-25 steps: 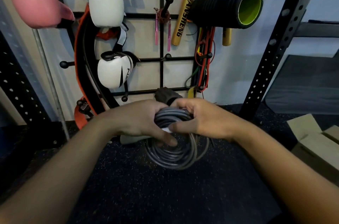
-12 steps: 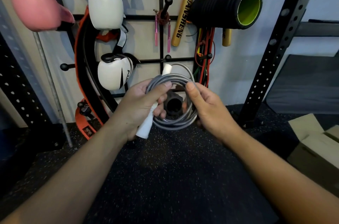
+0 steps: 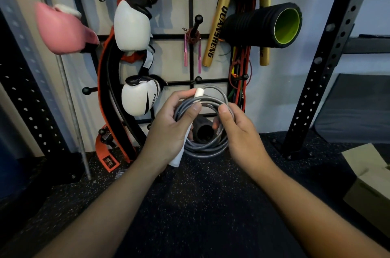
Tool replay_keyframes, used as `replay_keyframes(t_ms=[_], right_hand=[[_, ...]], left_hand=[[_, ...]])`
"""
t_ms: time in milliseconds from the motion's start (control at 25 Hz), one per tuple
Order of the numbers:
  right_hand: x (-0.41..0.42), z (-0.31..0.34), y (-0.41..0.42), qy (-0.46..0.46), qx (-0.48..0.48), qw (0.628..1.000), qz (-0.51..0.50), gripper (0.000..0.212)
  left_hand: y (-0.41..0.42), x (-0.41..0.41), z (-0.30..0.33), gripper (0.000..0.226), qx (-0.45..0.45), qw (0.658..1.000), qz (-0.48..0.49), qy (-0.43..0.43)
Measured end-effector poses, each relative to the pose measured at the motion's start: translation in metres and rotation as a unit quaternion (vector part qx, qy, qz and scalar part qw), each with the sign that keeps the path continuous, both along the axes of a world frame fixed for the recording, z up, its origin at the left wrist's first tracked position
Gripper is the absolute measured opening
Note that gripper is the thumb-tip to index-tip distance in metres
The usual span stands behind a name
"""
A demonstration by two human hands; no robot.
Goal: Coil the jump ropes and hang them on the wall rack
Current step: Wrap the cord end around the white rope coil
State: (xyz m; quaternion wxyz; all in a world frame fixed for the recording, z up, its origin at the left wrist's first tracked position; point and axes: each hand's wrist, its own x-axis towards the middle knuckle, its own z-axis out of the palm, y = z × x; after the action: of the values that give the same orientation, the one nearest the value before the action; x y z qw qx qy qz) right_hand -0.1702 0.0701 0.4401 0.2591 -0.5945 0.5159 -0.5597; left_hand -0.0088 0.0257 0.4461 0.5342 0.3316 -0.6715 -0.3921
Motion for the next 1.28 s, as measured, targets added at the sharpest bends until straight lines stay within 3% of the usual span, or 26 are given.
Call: replay_keyframes(t_ms=[280, 560, 800, 1280], right_hand=[[-0.010, 0.047, -0.036, -0.002, -0.035, 0.999, 0.025, 0.026], [-0.045, 0.073, -0.140, 0.022, -0.039, 0.999, 0.012, 0.028], [-0.066, 0.047, -0.248, -0.005, -0.022, 1.000, 0.018, 0.024], [-0.096, -0.043, -0.440, -0.055, 0.007, 0.998, 0.005, 0.019]], left_hand=[[-0.027, -0.017, 0.050, 0.029, -0.083, 0.996, 0.035, 0.002], [-0.149, -0.050, 0.056, 0.030, -0.135, 0.988, 0.060, -0.035], [-0.266, -0.072, 0.030, 0.052, -0.132, 0.984, 0.085, -0.081], [-0.437, -0.107, -0.052, 0.043, -0.088, 0.988, 0.091, -0.089]])
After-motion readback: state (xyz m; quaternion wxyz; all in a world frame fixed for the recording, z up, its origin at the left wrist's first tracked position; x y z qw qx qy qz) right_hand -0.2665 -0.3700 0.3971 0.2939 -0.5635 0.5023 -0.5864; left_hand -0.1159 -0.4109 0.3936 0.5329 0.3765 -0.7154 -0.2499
